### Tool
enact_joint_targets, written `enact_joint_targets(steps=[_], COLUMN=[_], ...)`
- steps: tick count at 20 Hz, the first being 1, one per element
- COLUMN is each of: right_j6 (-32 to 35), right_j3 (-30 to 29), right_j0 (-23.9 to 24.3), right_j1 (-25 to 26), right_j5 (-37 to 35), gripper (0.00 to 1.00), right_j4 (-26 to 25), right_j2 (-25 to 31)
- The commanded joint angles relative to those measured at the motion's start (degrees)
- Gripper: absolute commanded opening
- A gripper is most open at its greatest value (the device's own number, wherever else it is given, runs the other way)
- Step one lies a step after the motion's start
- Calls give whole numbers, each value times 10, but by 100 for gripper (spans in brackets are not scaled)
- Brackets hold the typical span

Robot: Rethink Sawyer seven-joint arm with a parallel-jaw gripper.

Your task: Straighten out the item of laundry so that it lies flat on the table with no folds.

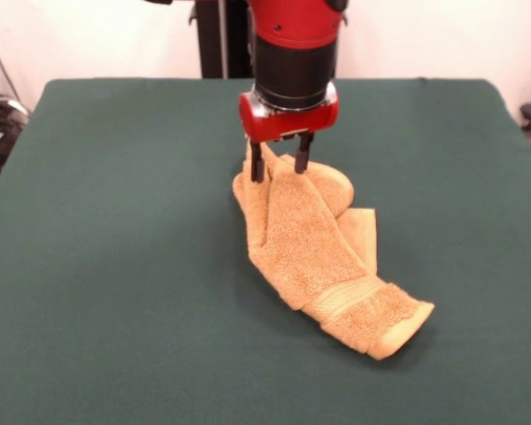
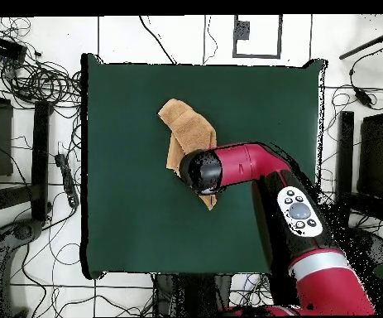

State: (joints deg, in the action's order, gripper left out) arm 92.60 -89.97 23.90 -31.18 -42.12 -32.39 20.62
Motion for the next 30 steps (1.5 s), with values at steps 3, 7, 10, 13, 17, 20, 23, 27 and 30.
enact_joint_targets(steps=[3,7,10,13,17,20,23,27,30], right_j6=[5,13,16,18,25,31,33,32,27], right_j3=[-37,-33,-26,-23,-20,-17,-14,-15,-15], right_j0=[-32,-36,-39,-39,-42,-44,-47,-47,-48], right_j1=[34,41,49,58,62,68,70,73,72], right_j5=[28,41,47,57,68,78,83,87,83], gripper=[100,100,100,100,100,100,100,100,0], right_j4=[4,-3,-7,-10,-14,-17,-19,-17,-16], right_j2=[39,33,30,27,19,14,7,5,3])
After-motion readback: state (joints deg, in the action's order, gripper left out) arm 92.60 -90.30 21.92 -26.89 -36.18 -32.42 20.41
